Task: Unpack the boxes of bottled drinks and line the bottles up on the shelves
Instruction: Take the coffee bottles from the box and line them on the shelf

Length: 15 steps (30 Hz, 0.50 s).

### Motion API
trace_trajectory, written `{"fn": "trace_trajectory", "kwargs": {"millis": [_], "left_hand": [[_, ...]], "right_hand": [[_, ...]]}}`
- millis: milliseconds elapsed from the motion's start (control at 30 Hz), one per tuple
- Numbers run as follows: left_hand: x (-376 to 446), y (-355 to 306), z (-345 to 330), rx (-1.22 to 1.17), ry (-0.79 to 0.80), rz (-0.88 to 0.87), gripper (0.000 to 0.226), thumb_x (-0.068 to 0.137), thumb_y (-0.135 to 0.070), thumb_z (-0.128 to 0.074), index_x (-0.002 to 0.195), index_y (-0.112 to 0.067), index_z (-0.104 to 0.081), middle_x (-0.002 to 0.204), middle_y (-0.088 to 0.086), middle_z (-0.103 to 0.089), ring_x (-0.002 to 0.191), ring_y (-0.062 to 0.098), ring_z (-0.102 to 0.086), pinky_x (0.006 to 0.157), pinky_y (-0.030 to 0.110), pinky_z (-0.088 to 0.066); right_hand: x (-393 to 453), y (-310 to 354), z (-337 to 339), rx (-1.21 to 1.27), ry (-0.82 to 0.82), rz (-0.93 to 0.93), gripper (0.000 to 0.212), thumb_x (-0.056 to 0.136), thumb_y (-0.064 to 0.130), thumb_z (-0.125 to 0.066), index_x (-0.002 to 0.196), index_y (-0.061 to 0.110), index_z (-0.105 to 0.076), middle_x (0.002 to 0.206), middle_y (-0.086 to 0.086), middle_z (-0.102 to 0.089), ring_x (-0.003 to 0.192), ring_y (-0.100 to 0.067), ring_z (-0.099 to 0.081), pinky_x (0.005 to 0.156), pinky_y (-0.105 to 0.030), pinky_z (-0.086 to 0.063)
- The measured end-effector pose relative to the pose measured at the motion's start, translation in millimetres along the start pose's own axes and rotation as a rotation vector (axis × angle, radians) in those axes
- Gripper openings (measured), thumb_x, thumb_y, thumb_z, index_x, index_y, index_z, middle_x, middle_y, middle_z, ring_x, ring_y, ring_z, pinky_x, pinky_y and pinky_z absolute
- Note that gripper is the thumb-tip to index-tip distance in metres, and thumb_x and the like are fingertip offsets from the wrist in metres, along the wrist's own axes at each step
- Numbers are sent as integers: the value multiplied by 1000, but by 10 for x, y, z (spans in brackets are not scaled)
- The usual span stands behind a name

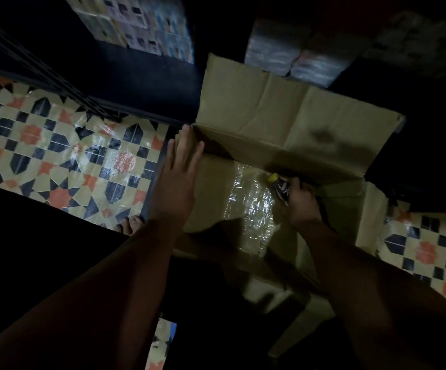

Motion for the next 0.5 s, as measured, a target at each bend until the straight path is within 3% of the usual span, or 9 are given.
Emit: {"fn": "trace_trajectory", "kwargs": {"millis": [100, 200, 267, 367, 500], "left_hand": [[-5, -19, 23, -23, 8, 18, 105, 76, 21, -50, 164, -26, -15, 169, -3, 24, 157, 32, 8, 83, 34, -58], [6, -23, 25, -29, 1, 22, 104, 75, 22, -54, 162, -25, -21, 169, -3, 23, 158, 34, 1, 74, 30, -56], [15, -6, 6, -37, -5, 18, 101, 75, 21, -58, 160, -23, -27, 169, -3, 22, 157, 35, -7, 74, 33, -58], [17, 6, -18, -49, -22, 5, 94, 78, 19, -60, 158, -22, -33, 170, -2, 21, 156, 36, -12, 78, 36, -59], [17, 10, -24, -39, -21, 23, 96, 77, 21, -56, 158, -24, -33, 169, -4, 21, 157, 33, -2, 69, 36, -59]], "right_hand": [[-101, 70, 80, 283, 3, 9, 53, 97, 20, -64, 142, 11, -39, 126, -16, -60, 112, -36, -58, 90, -37, -43], [-205, 162, 65, 644, 60, -107, 54, 99, 8, -57, 147, 19, -33, 126, -6, -57, 101, -23, -56, 87, -38, -46], [-239, 202, -20, 830, 99, -186, 56, 93, 4, -65, 140, 20, -40, 120, -3, -60, 96, -16, -58, 82, -34, -48], [-278, 272, -108, 882, 74, -230, 61, 73, 1, -84, 122, 17, -52, 103, 3, -63, 89, -12, -61, 67, -24, -44], [-353, 349, -246, 968, 86, -277, 60, 72, -6, -80, 120, 19, -53, 107, -4, -66, 96, -22, -65, 70, -31, -51]]}}
Point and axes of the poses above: each hand's wrist, its own x-axis towards the middle knuckle, its own z-axis out of the back of the hand, y = z × x, the point moved 3 cm from there along x, towards the middle knuckle
